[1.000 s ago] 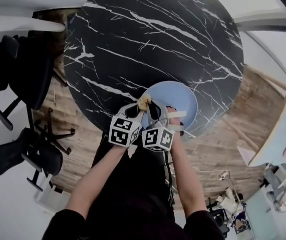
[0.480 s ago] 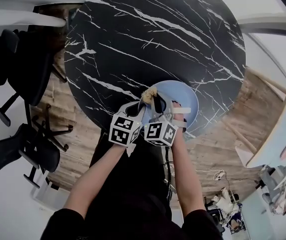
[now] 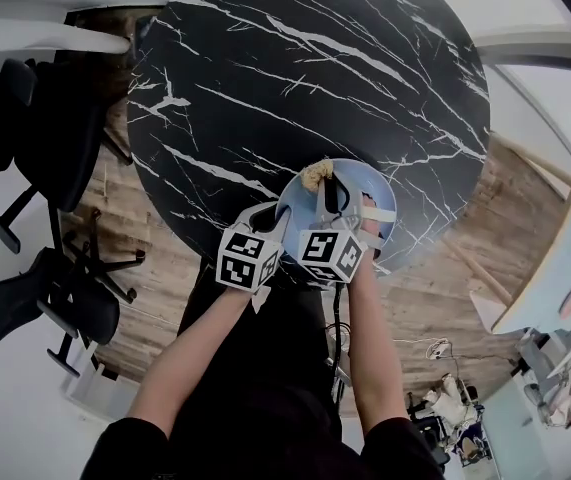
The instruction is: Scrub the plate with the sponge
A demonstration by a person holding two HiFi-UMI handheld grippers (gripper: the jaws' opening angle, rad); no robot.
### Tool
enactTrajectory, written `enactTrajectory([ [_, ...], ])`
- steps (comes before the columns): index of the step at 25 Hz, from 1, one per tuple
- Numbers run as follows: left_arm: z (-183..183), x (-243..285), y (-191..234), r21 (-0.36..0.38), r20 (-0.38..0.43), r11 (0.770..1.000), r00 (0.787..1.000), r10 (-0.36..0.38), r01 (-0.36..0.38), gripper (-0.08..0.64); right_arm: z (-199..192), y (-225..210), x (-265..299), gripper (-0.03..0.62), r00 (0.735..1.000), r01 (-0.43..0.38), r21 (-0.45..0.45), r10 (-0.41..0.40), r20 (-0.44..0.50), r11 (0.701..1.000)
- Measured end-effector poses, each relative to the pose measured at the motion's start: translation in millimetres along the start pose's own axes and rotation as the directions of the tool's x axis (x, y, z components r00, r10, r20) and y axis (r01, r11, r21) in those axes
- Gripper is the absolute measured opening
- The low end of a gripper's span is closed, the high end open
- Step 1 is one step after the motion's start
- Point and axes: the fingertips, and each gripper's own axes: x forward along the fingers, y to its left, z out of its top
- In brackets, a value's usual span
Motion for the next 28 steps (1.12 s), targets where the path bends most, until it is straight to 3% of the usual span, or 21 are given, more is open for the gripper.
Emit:
enactTrajectory([
  [20,2,-1,2,-0.048,0.013,0.999,1.000,0.001,-0.001,0.034,-61,-60,-18,0.031,0.974,0.198,0.144,-0.178,-0.142,0.970],
  [28,2,0,3,-0.064,0.013,0.998,1.000,-0.004,0.005,0.032,-83,-66,-31,0.031,0.952,0.255,0.109,-0.230,-0.202,0.961],
])
